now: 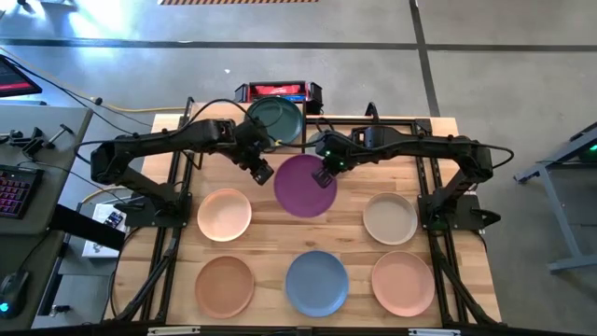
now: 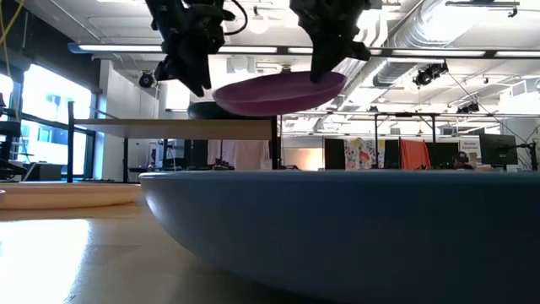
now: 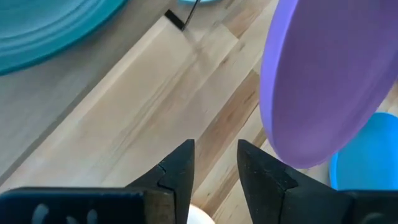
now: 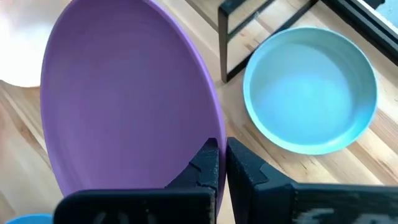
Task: Place and stack plates onto a shelf
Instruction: Stack the violet plate on top of the dark blue plate on the shelf
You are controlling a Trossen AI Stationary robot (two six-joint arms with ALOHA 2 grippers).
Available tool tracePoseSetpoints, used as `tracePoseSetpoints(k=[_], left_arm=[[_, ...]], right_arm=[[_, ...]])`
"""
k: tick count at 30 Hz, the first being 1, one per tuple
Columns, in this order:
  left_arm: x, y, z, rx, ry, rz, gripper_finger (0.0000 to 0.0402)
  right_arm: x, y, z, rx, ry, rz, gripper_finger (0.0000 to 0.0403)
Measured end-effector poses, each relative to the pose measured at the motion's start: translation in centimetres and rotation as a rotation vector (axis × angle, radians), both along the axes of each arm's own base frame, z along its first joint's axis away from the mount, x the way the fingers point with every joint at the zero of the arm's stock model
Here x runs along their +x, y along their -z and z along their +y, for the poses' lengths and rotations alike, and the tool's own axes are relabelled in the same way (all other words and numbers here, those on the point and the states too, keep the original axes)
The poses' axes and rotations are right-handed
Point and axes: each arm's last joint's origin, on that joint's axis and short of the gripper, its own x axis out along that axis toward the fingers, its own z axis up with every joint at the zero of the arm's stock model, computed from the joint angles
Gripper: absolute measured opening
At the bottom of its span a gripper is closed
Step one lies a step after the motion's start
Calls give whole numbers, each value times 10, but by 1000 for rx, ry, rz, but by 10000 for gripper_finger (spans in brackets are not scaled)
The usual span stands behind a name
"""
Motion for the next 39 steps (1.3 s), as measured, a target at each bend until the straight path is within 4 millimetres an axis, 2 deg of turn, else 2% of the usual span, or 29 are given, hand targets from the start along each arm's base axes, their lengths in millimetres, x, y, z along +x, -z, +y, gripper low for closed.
tracePoseSetpoints(k=[7, 14, 34, 39], left_arm=[[0, -3, 0, 0, -13, -26, 118], [8, -7, -2, -9, 15, -113, 116], [9, -8, -2, -2, 13, -127, 115], [9, -8, -2, 10, 32, -129, 90]], right_arm=[[-1, 0, -5, 2, 42, 1, 0], [-2, 0, -13, 0, 64, -2, 0], [7, -5, -12, 0, -21, -100, 0], [7, -5, -12, 3, -15, -102, 0]])
